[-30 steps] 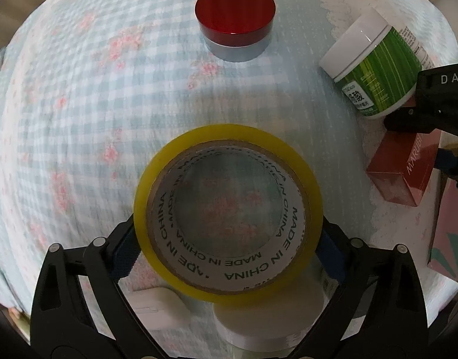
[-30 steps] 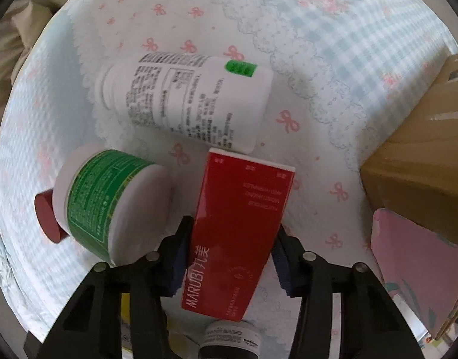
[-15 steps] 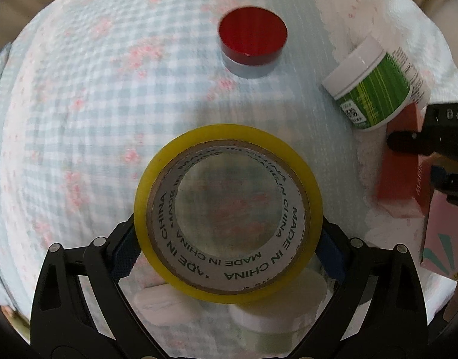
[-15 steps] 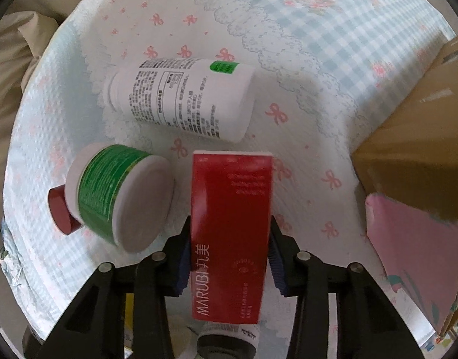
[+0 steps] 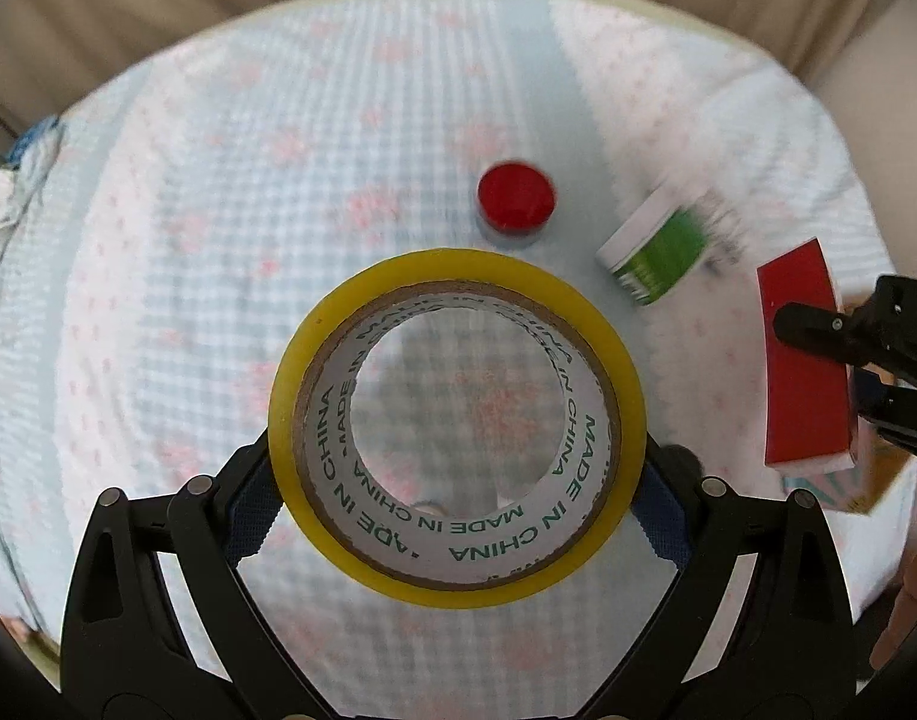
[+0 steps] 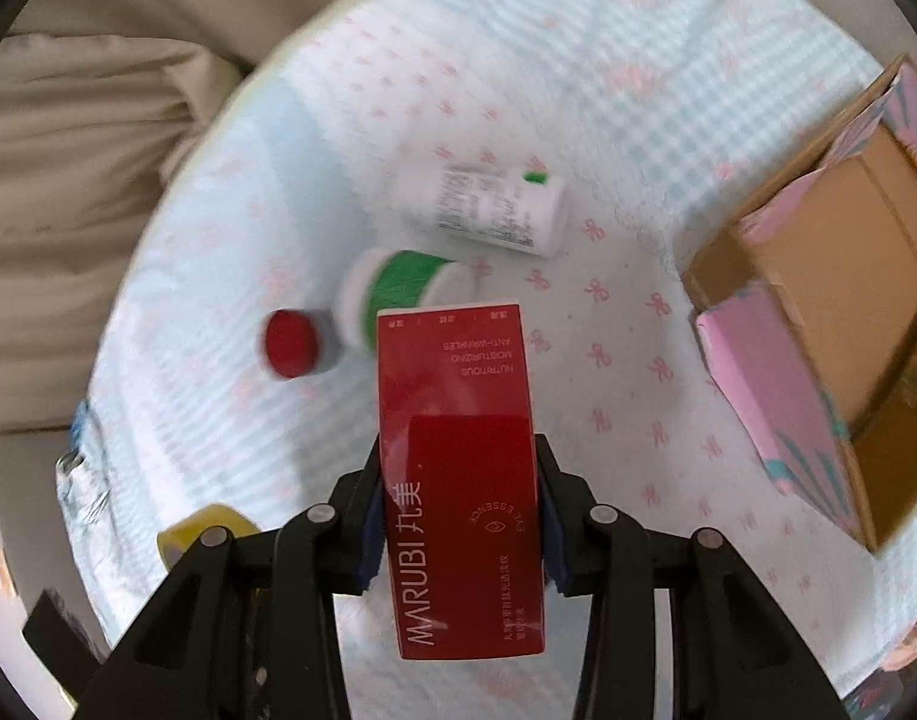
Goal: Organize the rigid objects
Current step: 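Carry the tape roll with the left tool while the right tool carries the red box to the cardboard box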
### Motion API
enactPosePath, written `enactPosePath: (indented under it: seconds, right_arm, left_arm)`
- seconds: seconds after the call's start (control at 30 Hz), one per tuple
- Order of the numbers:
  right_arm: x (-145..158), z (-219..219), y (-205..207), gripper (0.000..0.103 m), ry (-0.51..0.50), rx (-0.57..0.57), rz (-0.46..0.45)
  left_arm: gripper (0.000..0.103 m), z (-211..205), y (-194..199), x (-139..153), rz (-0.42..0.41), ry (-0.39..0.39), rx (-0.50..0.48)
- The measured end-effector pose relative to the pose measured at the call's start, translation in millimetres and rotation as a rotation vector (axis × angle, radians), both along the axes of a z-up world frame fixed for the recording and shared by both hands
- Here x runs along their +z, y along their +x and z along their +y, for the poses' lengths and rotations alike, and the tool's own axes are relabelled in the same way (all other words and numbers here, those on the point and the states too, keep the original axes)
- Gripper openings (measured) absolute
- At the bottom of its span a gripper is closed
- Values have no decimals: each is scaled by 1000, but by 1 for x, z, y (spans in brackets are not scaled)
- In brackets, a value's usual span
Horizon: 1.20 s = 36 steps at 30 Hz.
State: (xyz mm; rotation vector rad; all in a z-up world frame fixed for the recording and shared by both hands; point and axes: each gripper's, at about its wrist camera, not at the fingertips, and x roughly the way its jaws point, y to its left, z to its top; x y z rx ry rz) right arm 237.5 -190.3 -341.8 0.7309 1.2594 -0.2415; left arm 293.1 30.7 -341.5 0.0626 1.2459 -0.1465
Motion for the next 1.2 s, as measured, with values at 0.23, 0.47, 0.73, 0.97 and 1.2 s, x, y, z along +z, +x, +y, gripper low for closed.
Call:
enactPosePath:
  seconds: [0.23,0.47,0.73,0.97,1.2]
  right_arm:
    - [76,17,-50,38,35,24,-81]
    - [129,-5,-96,38,35,35,-135]
    - [151,-83,-137,38,-2,46,-168]
    - [144,-174,-147,38,0,114,-164]
    - [119,-252,-137,38,-10,188,-119]
  left_arm:
    - [96,2,-37,82,-68,-48,-59]
    - [96,-16,-65,136,-113,-77,-108]
    - [96,-94,-93,163,-139,-96,-135]
    - [96,-187,-101,159,-120,-111,-78]
    - [96,-273,-95,135,-67,-121,-47]
